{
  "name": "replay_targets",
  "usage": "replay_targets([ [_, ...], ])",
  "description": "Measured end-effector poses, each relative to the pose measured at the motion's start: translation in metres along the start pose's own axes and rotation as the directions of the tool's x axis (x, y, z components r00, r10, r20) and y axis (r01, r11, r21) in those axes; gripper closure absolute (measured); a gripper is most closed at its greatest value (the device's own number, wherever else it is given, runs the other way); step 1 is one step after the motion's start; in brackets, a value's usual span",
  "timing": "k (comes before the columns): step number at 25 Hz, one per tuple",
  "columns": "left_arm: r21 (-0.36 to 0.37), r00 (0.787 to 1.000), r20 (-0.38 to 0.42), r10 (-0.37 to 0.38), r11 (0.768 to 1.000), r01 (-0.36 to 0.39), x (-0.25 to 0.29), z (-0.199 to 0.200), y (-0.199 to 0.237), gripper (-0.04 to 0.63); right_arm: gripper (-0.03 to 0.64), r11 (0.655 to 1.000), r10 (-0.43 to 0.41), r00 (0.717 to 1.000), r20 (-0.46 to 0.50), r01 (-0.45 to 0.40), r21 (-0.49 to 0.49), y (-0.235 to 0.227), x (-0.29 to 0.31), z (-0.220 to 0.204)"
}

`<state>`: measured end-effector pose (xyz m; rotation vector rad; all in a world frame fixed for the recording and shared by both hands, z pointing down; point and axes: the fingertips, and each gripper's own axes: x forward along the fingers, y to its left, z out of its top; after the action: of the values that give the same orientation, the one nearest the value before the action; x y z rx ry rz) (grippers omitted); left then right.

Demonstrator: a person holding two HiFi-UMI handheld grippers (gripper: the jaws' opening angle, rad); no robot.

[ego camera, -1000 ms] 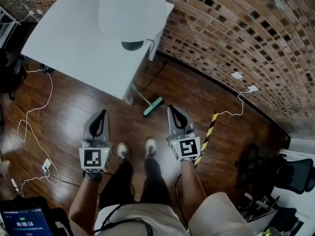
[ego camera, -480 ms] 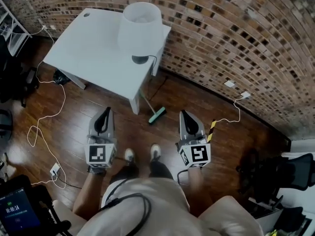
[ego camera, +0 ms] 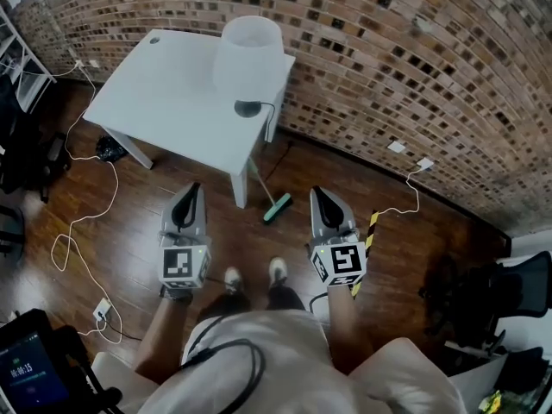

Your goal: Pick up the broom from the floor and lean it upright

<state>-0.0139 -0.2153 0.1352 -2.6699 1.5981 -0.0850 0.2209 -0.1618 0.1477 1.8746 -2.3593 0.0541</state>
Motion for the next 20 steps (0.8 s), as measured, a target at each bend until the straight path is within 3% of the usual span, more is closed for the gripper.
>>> replay_targets([
  [11, 0.014, 0.998, 0.032, -0.047, 0.999, 0.046, -0.043, 0.009, 0.004, 0.594, 0.604, 0.998, -0.06, 0.997, 0.047, 0.061, -0.003, 0.029, -0.047, 0.022],
  [20, 0.033, 0.998, 0.048, -0.046, 0.998, 0.044, -0.123, 0.016, -0.047, 0.594, 0.604, 0.998, -0.062, 0.995, 0.076, 0.064, -0.026, 0.042, -0.151, 0.021],
])
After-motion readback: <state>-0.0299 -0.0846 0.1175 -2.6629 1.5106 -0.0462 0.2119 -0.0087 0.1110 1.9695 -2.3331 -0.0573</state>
